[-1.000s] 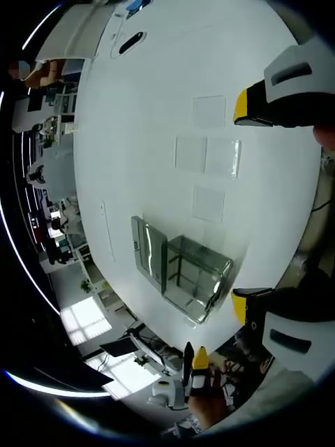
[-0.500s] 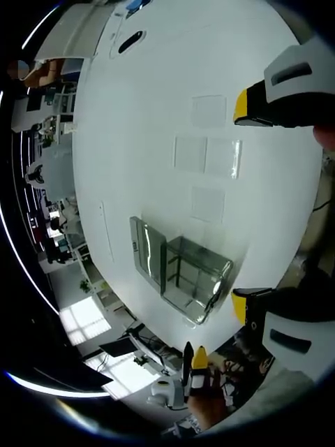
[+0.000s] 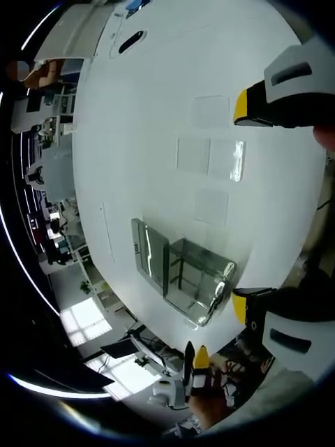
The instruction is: Insert the divider into the dual guide fixture by aligning both edges with the guide slots and pushing it downward to the bottom, including one-sided entry, uneven engagement, binding, and posture correction.
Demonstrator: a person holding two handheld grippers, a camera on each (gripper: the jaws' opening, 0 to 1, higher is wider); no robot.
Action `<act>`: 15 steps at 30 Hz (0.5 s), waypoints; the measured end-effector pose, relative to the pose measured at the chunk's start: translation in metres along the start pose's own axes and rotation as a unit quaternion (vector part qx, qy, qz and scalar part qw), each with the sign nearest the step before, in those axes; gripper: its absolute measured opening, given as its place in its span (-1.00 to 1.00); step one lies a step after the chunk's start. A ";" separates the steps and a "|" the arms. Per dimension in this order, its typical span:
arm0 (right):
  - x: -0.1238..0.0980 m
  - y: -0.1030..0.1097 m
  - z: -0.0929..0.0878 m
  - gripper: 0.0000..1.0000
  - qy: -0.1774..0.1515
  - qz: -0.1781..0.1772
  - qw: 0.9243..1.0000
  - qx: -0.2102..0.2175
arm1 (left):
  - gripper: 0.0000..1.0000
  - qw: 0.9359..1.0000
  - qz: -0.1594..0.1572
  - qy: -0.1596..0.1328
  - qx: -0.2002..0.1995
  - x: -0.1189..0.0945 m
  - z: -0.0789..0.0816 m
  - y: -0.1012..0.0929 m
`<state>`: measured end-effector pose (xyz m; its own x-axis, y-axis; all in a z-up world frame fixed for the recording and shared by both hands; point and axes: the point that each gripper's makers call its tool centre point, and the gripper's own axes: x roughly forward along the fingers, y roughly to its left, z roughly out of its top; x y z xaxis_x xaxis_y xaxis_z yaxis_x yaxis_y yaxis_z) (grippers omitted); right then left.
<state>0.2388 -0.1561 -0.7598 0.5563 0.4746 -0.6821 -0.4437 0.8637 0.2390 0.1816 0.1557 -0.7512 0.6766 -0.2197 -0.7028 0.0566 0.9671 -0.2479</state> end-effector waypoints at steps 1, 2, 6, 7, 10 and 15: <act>0.000 0.000 0.000 0.89 0.000 -0.001 1.000 0.000 | 0.87 1.000 0.000 0.000 0.001 0.000 0.000 0.000; 0.000 -0.001 0.000 0.89 0.000 -0.001 1.000 0.000 | 0.87 1.000 0.000 0.000 0.001 0.001 0.001 0.000; 0.000 -0.002 0.000 0.89 0.000 -0.002 1.000 0.001 | 0.87 1.000 -0.002 0.000 0.002 0.001 0.001 0.000; 0.000 -0.002 0.001 0.89 -0.001 -0.002 1.000 0.003 | 0.87 1.000 -0.002 0.000 0.003 0.002 0.002 0.000; 0.000 -0.002 0.001 0.89 -0.002 -0.003 1.000 0.002 | 0.87 1.000 -0.002 0.000 0.003 0.002 0.002 0.000; 0.000 -0.002 0.001 0.89 -0.001 -0.003 1.000 0.002 | 0.86 1.000 -0.002 0.001 0.003 0.002 0.001 0.000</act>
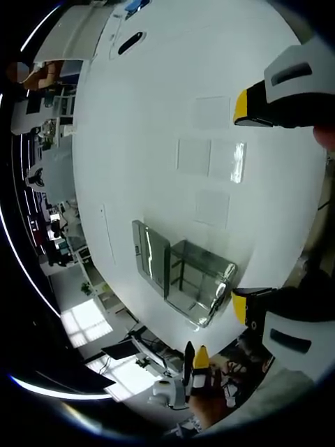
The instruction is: Insert the divider into the dual guide fixture by aligning both edges with the guide slots and pushing it downward to the bottom, including one-sided entry, uneven engagement, binding, and posture correction.
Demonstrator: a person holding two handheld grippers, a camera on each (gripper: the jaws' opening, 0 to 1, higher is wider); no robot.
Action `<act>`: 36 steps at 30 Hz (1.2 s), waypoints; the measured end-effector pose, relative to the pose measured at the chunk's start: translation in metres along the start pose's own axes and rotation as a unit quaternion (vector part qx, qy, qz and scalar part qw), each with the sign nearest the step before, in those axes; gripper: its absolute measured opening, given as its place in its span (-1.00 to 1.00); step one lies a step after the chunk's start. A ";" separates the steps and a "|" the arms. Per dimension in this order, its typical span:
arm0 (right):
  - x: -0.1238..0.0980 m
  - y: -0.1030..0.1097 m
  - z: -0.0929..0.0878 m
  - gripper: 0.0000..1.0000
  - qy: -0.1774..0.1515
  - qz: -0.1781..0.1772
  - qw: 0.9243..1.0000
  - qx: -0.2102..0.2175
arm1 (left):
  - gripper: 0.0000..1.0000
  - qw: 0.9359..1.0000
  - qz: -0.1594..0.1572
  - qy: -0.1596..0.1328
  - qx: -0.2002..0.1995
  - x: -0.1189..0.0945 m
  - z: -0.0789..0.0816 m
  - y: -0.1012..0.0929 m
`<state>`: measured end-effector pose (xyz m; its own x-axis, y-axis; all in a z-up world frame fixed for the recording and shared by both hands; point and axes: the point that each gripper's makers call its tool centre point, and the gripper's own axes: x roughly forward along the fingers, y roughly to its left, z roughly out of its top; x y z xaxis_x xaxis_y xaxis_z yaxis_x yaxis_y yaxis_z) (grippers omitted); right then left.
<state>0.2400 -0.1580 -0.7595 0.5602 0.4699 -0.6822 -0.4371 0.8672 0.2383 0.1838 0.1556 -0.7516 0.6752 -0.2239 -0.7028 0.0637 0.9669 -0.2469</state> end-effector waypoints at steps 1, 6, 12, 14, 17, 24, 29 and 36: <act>0.000 0.000 0.000 0.89 0.001 0.000 1.000 -0.001 | 0.86 1.000 0.000 0.001 0.000 0.000 0.000 0.000; -0.001 0.000 0.000 0.89 0.000 0.000 1.000 -0.002 | 0.86 1.000 0.000 0.000 0.000 -0.001 -0.001 0.000; -0.001 0.000 0.001 0.89 0.000 0.001 1.000 -0.003 | 0.86 1.000 -0.001 0.000 0.000 -0.002 0.000 0.000; -0.002 0.000 0.002 0.89 -0.001 0.001 1.000 -0.003 | 0.86 1.000 -0.001 0.000 0.000 -0.001 0.000 -0.001; -0.001 0.000 0.003 0.88 -0.001 0.003 1.000 -0.004 | 0.86 1.000 -0.004 0.001 0.002 -0.001 0.000 -0.003; 0.001 -0.002 0.004 0.86 0.001 0.003 1.000 -0.005 | 0.85 1.000 -0.009 0.000 0.003 0.001 0.003 -0.006; 0.006 -0.004 0.003 0.82 0.007 0.006 1.000 -0.004 | 0.84 1.000 -0.012 -0.001 0.002 0.002 0.004 -0.007; 0.012 -0.008 0.006 0.79 0.008 0.007 1.000 -0.004 | 0.80 1.000 -0.014 -0.001 -0.001 0.004 0.005 -0.007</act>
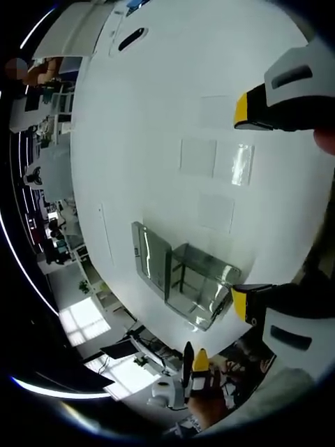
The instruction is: Insert the divider into the dual guide fixture by aligning both edges with the guide slots and pushing it downward to the bottom, including one-sided entry, uneven engagement, binding, and posture correction.
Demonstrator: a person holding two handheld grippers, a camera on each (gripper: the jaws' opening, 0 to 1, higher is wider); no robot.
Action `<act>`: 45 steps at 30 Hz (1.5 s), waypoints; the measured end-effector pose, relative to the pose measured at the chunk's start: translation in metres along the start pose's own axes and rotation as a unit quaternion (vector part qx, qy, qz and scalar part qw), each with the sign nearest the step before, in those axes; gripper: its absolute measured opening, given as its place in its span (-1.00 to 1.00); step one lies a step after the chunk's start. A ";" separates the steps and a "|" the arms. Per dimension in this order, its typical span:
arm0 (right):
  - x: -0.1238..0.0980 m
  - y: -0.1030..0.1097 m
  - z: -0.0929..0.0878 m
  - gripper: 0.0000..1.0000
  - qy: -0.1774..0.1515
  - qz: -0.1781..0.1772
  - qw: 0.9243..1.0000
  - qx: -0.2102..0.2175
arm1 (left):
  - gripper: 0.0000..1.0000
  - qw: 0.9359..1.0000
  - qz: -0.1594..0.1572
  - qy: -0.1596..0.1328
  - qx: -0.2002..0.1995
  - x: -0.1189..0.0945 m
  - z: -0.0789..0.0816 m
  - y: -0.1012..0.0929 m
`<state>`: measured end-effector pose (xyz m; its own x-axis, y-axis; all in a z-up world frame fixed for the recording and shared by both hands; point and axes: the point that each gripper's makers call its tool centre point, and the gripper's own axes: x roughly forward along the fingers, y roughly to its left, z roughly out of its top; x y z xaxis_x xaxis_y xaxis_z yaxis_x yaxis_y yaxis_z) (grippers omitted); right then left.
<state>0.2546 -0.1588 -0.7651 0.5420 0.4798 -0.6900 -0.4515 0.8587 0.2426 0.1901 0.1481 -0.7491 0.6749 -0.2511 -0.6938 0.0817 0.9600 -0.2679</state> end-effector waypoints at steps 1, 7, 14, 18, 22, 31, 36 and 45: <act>0.001 -0.001 0.001 0.78 0.002 0.000 1.000 0.000 | 0.80 1.000 0.000 0.000 0.000 0.000 0.000 0.000; 0.008 -0.007 0.006 0.71 0.002 0.001 1.000 -0.001 | 0.78 1.000 -0.003 0.000 0.002 0.002 0.003 -0.001; 0.015 -0.015 0.010 0.62 0.006 -0.004 1.000 -0.004 | 0.76 1.000 -0.003 0.000 0.003 0.005 0.007 -0.001; 0.019 -0.023 0.011 0.53 0.009 -0.011 1.000 -0.003 | 0.75 1.000 -0.002 -0.001 0.003 0.007 0.008 0.000; 0.025 -0.029 0.012 0.46 0.012 -0.016 1.000 -0.003 | 0.74 1.000 -0.002 0.000 0.003 0.007 0.009 0.000; 0.035 -0.039 0.012 0.31 0.022 -0.025 0.999 -0.003 | 0.73 1.000 0.000 0.003 0.003 0.008 0.011 0.002; 0.041 -0.042 0.010 0.20 0.028 -0.025 0.999 -0.004 | 0.73 1.000 -0.001 0.004 0.003 0.010 0.012 0.002; 0.049 -0.044 0.008 0.12 0.043 -0.028 0.999 -0.007 | 0.73 1.000 -0.002 0.009 0.004 0.013 0.013 0.003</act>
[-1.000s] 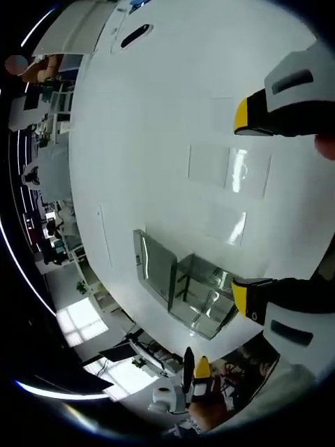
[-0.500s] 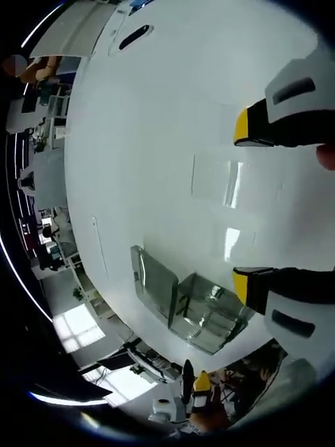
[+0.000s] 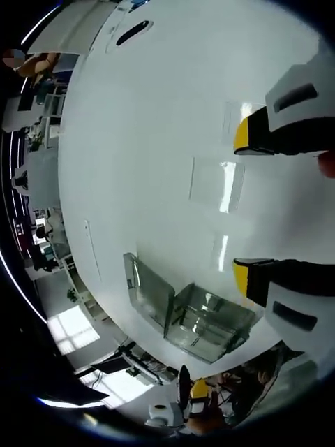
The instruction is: Insert the divider into the dual guide fixture by aligning both edges with the guide slots and pushing it downward to the bottom, including one-sided entry, uneven engagement, binding, and posture correction.
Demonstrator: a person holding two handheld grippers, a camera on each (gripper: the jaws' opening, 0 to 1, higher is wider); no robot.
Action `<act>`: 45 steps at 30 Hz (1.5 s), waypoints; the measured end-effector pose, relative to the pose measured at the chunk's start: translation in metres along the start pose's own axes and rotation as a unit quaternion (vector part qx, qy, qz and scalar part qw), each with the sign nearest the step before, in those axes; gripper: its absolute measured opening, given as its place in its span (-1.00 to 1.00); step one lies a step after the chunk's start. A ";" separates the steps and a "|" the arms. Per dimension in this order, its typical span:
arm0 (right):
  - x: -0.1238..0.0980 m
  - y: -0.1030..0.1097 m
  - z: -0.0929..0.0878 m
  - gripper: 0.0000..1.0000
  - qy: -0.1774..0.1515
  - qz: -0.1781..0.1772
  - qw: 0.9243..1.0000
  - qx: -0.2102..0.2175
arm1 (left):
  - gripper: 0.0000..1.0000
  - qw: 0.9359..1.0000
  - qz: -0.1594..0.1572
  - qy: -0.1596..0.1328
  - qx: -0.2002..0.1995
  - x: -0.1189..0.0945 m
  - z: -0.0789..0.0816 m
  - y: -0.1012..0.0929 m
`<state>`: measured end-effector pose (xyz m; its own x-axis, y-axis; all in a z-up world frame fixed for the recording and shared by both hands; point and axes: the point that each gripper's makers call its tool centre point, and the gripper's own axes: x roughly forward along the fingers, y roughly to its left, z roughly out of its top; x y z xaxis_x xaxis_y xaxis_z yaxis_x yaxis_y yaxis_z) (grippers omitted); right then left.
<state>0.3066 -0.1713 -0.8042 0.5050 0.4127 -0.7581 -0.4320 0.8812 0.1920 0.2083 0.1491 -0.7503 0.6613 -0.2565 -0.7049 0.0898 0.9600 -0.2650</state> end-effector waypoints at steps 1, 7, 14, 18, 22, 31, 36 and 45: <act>0.000 0.000 0.000 0.10 0.000 0.000 1.000 0.001 | 0.73 1.000 0.000 0.000 0.000 0.000 0.000 0.000; 0.006 -0.006 -0.001 0.02 0.013 -0.008 1.000 0.002 | 0.73 1.000 0.001 0.001 0.002 0.002 0.003 0.002; 0.006 -0.009 -0.004 -0.07 0.020 -0.017 1.000 0.002 | 0.73 1.000 0.002 0.001 0.000 0.003 0.005 0.005; 0.007 -0.008 -0.004 -0.08 0.025 -0.023 0.999 -0.001 | 0.72 1.000 0.002 0.001 0.000 0.003 0.005 0.005; 0.008 -0.008 -0.004 -0.10 0.029 -0.030 0.999 -0.006 | 0.72 1.000 0.002 0.001 -0.001 0.003 0.005 0.006; 0.008 -0.010 -0.005 -0.22 0.044 -0.053 0.998 -0.011 | 0.72 1.000 0.000 -0.001 -0.003 0.004 0.006 0.007; 0.010 -0.009 -0.005 -0.21 0.051 -0.067 0.996 -0.016 | 0.72 1.000 0.001 -0.002 -0.002 0.004 0.006 0.008; 0.011 -0.012 -0.005 -0.26 0.071 -0.091 0.993 -0.024 | 0.72 1.000 0.002 -0.004 -0.002 0.002 0.006 0.010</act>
<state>0.3133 -0.1787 -0.8178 0.4694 0.2088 -0.8579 -0.3806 0.9246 0.0168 0.2152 0.1584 -0.7507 0.6681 -0.2512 -0.7004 0.0833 0.9606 -0.2651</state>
